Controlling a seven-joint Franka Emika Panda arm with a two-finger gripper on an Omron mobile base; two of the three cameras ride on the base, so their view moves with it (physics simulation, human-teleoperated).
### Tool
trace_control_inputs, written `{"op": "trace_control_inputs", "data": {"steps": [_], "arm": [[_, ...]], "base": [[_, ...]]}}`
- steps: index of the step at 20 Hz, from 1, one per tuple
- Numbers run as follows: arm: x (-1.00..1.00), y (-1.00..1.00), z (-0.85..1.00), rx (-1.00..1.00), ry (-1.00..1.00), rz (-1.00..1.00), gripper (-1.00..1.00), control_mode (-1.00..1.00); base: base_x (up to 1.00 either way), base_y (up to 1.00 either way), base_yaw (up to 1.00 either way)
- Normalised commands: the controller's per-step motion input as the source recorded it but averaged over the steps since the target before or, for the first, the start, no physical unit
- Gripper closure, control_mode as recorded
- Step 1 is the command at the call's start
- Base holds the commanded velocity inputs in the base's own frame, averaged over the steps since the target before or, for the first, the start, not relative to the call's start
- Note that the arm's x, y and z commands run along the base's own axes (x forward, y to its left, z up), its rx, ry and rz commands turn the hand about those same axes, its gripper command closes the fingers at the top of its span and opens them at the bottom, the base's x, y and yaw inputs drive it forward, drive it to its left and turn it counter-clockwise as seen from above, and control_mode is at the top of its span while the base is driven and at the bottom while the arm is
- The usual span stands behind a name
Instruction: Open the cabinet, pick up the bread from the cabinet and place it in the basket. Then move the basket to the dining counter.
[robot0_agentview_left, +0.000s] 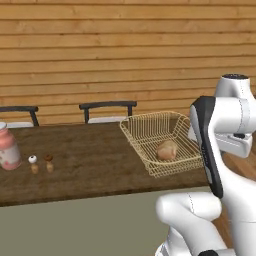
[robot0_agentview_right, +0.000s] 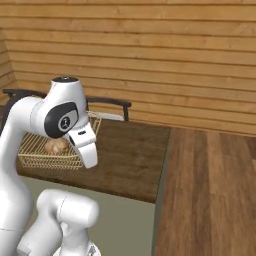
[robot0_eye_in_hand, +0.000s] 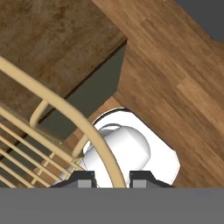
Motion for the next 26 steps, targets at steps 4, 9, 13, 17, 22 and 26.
{"op": "trace_control_inputs", "data": {"steps": [4,9,13,17,22,26], "arm": [[0.0,0.0,0.0,0.0,0.0,0.0,1.0,1.0],[0.83,0.0,0.0,0.0,0.0,0.0,1.0,-1.0],[0.97,0.0,-0.28,0.0,0.0,0.0,1.0,-1.0],[0.98,-0.05,-0.8,0.0,0.0,0.0,1.0,-1.0],[0.96,-0.2,-0.95,-0.01,0.0,-0.02,1.0,-1.0],[0.8,-0.17,-0.98,0.0,0.0,-0.1,1.0,-1.0]], "base": [[0.54,0.0,0.0],[0.0,0.0,0.0],[0.0,0.0,0.0],[0.0,0.0,0.0],[0.0,0.0,0.0],[0.0,0.0,0.0]]}}
